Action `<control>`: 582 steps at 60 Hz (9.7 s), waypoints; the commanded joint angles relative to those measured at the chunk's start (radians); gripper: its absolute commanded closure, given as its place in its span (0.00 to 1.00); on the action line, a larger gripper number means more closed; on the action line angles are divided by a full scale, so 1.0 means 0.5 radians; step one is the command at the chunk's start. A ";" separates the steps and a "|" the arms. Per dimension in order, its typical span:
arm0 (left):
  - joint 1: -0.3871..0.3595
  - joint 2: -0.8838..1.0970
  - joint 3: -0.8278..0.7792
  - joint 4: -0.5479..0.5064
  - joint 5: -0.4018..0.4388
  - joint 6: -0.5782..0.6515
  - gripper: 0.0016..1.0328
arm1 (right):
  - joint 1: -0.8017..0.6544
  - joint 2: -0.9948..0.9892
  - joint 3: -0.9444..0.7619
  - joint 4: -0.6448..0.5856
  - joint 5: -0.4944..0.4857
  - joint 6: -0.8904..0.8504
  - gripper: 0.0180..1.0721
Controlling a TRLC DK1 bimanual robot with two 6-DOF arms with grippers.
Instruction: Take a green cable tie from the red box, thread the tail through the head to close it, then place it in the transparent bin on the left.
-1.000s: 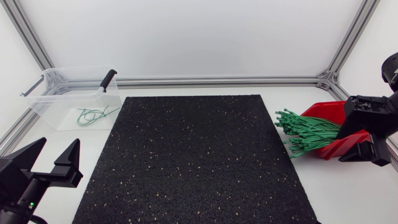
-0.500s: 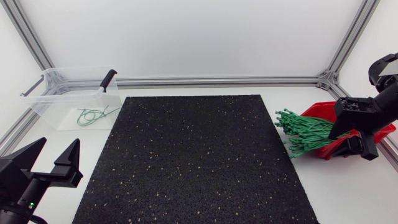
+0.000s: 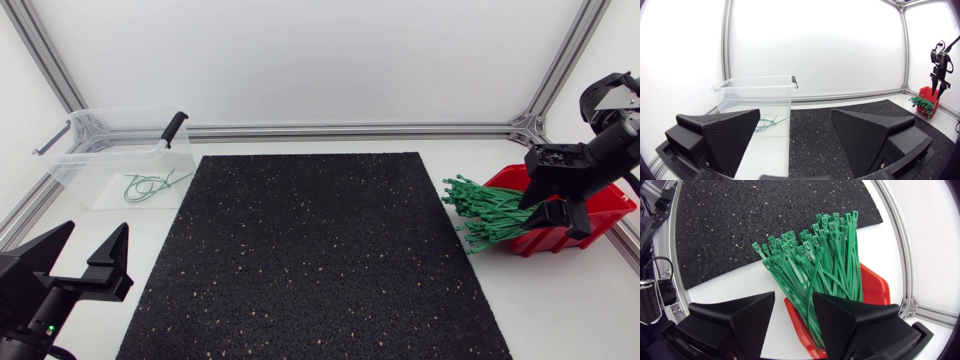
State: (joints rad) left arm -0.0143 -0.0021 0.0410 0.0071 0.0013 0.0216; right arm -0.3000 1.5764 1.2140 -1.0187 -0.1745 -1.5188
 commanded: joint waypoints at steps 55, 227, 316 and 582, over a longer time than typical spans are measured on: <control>0.001 0.023 -0.076 -0.051 0.000 -0.037 0.04 | 0.045 0.200 0.029 0.148 0.061 0.111 0.71; 0.004 0.035 -0.076 -0.054 -0.003 -0.040 0.04 | 1.867 -0.407 0.401 -0.205 -0.126 2.031 0.95; 0.013 0.066 -0.076 -0.060 -0.003 -0.055 0.04 | 1.784 -0.386 0.563 -0.012 -1.139 2.933 0.95; 0.010 0.102 -0.076 -0.060 -0.003 -0.052 0.04 | 2.140 0.394 -0.204 0.586 0.153 2.228 0.51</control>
State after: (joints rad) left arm -0.0078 0.0341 0.0410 0.0044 -0.0017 0.0181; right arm 0.7719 1.7889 1.1049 -0.7063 -0.0826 -0.3737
